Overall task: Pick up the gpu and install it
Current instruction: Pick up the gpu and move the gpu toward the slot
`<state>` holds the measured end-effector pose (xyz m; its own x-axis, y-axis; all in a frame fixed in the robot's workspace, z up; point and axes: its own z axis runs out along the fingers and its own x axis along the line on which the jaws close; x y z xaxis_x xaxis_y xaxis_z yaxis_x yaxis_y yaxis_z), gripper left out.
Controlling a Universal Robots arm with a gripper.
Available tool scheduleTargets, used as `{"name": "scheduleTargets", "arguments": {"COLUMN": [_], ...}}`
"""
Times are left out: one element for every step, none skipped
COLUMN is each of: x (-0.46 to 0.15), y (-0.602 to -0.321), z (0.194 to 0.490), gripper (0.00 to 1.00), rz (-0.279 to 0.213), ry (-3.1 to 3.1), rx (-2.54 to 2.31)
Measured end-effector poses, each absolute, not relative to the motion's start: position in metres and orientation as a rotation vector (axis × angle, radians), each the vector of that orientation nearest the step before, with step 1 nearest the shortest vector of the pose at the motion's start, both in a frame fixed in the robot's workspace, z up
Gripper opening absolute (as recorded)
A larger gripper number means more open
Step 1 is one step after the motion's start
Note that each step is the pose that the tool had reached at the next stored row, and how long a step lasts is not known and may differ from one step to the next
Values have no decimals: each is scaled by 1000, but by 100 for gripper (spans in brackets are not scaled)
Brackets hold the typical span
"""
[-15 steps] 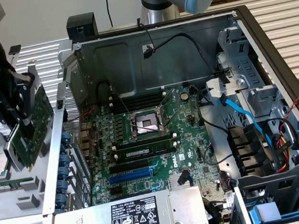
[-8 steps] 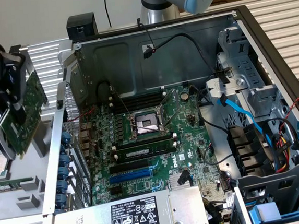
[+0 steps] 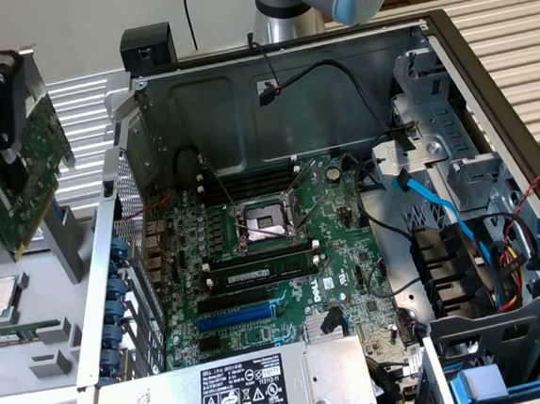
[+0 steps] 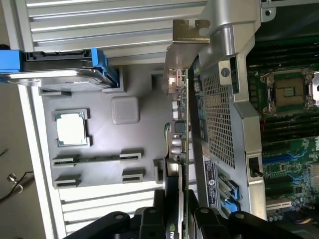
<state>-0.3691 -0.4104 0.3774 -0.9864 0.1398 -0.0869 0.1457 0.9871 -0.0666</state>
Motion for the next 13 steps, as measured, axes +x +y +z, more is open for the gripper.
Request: {"name": "scheduleTargets", "arguments": {"x": [-369, -369, -369, -369, -369, -369, -369, -369, -369, -369, -369, -369, -369], "y": [-410, -410, -410, -410, -410, -410, -410, -410, -410, -410, -410, -410, -410], "z": [382, 386, 391, 396, 400, 405, 406, 406, 406, 406, 406, 409, 413], "gripper": [27, 27, 27, 27, 27, 27, 27, 27, 27, 27, 27, 27, 27], "rz": [-112, -111, -111, -112, -112, -111, -112, -111, -111, -111, -111, -111, -111], "ry": [3050, 3050, 3050, 3050, 3050, 3050, 3050, 3050, 3050, 3050, 3050, 3049, 3049], "rx": [219, 219, 219, 220, 220, 220, 220, 220, 220, 220, 220, 219, 220]}}
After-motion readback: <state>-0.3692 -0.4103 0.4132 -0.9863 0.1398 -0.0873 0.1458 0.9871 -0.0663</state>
